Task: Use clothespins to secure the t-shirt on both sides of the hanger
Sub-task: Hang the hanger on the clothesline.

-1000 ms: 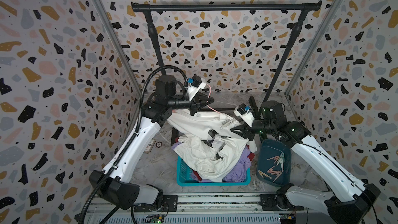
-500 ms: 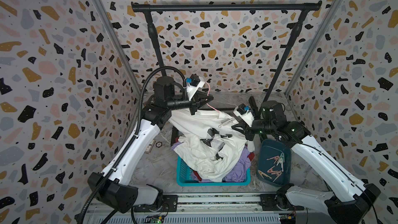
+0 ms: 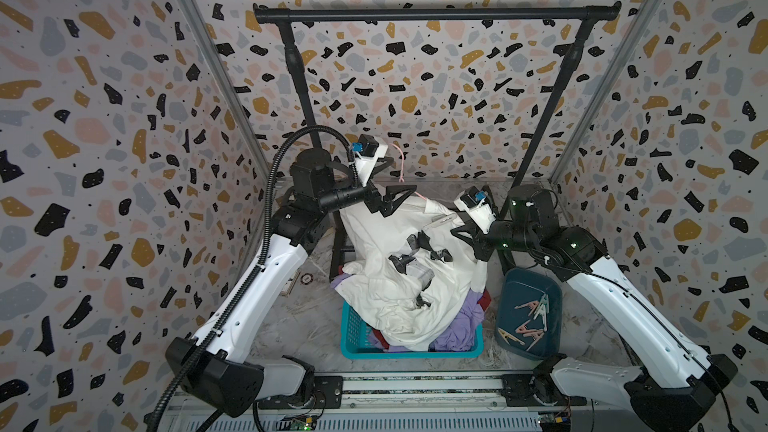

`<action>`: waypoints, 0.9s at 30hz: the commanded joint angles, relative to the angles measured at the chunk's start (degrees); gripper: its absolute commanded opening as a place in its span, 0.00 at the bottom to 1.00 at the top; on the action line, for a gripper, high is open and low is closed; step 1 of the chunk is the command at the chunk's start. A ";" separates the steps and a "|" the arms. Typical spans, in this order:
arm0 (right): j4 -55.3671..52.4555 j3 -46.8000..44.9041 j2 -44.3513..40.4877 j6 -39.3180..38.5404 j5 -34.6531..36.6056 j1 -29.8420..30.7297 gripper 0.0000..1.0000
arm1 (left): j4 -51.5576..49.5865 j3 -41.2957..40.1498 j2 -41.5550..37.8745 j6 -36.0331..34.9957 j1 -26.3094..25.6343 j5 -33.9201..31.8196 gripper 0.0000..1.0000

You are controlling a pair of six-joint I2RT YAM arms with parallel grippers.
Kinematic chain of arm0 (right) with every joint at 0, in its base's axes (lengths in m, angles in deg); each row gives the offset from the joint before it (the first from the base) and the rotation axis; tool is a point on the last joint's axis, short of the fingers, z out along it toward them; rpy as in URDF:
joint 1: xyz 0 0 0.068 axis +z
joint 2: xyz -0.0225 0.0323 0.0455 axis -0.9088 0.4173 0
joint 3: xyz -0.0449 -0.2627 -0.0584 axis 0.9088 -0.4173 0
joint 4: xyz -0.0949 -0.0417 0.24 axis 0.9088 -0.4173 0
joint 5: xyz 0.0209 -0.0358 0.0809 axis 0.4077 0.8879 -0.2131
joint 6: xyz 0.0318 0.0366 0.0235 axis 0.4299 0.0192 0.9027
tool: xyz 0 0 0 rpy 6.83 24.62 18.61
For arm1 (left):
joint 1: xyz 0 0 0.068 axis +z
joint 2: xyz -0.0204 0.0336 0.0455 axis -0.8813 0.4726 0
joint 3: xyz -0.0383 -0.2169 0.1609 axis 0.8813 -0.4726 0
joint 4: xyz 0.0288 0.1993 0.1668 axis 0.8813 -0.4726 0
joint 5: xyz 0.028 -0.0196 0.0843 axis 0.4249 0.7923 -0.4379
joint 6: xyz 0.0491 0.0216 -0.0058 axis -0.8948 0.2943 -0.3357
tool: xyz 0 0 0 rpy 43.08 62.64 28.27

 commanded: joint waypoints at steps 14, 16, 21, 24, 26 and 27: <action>-8.24 34.18 7.80 6.86 13.98 -8.13 0.00 | -0.78 -8.18 -11.08 12.93 0.05 -18.41 0.99; -8.75 37.49 9.07 7.62 14.29 -9.38 0.00 | -0.42 -10.04 -12.40 14.05 0.09 -17.66 0.99; -9.49 43.79 12.18 10.01 14.64 -13.80 0.00 | -0.83 -13.74 -14.61 15.66 0.01 -15.42 0.99; -7.69 44.46 12.71 11.35 13.73 -17.48 0.00 | 0.38 -15.86 -15.36 16.69 0.04 -14.31 0.99; -6.88 45.40 13.60 12.90 11.38 -21.30 0.00 | 0.70 -16.45 -15.37 17.22 0.02 -13.41 0.99; -6.87 46.23 14.21 13.56 9.66 -23.14 0.00 | 0.91 -16.67 -15.30 17.32 0.08 -13.01 0.99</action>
